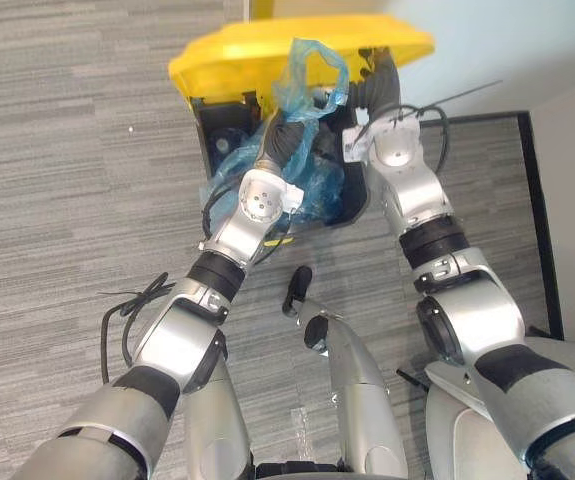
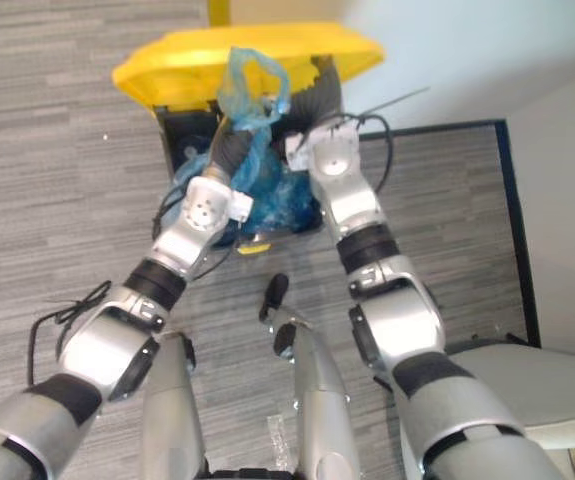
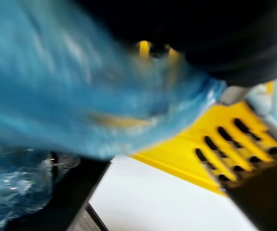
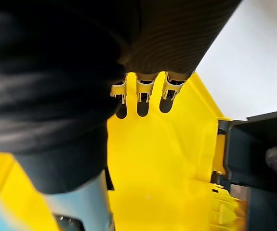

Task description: Gather rubbish on tea table into small bin, then transfer packed bag to large trash can.

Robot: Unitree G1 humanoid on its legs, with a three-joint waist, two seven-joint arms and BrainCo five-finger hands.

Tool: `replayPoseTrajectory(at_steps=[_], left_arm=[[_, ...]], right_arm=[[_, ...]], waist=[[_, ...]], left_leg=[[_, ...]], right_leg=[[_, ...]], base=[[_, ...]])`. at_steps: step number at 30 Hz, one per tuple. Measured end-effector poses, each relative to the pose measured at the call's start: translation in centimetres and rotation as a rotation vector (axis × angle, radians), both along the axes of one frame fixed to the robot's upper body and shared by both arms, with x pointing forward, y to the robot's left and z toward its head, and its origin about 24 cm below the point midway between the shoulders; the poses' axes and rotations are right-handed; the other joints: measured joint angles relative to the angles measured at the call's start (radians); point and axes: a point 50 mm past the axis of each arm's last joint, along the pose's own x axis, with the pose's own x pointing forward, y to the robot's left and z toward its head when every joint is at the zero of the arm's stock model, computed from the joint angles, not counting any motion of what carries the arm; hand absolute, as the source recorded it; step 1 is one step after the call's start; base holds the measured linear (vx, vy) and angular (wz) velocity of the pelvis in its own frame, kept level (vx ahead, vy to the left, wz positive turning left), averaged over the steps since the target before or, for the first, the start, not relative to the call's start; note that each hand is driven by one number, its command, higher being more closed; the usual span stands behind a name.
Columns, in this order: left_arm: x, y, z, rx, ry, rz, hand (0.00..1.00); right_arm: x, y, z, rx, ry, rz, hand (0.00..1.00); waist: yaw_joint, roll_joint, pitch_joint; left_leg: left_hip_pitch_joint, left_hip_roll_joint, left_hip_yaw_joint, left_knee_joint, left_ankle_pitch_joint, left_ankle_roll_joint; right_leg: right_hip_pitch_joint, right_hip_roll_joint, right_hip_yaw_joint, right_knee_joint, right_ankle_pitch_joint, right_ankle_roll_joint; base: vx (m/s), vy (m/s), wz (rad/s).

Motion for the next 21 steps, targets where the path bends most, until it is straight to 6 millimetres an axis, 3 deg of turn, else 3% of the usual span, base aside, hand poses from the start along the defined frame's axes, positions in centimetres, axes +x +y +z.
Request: replayPoseTrajectory(at_steps=[9, 21], left_arm=[[0.3, 0.1, -0.9, 0.227, 0.005, 0.094, 0.0], [0.1, -0.1, -1.4, 0.307, -0.009, 0.104, 0.0]], right_arm=[[0.0, 0.0, 0.2, 0.006, -0.008, -0.007, 0.0], [-0.2, 0.3, 1.2, -0.006, -0.038, 0.004, 0.0]], waist=[[-0.009, 0.004, 0.003], [-0.008, 0.013, 0.004]], left_leg=[[0.003, -0.006, 0.001, 0.001, -0.002, 0.003], [0.014, -0.014, 0.008, 0.017, -0.004, 0.007]], right_leg=[[0.0, -0.012, 0.011, 0.017, 0.001, -0.003], [0.006, -0.014, 0.023, 0.025, 0.007, -0.011]], base=[[-0.04, 0.0, 0.04], [-0.08, -0.022, -0.01]])
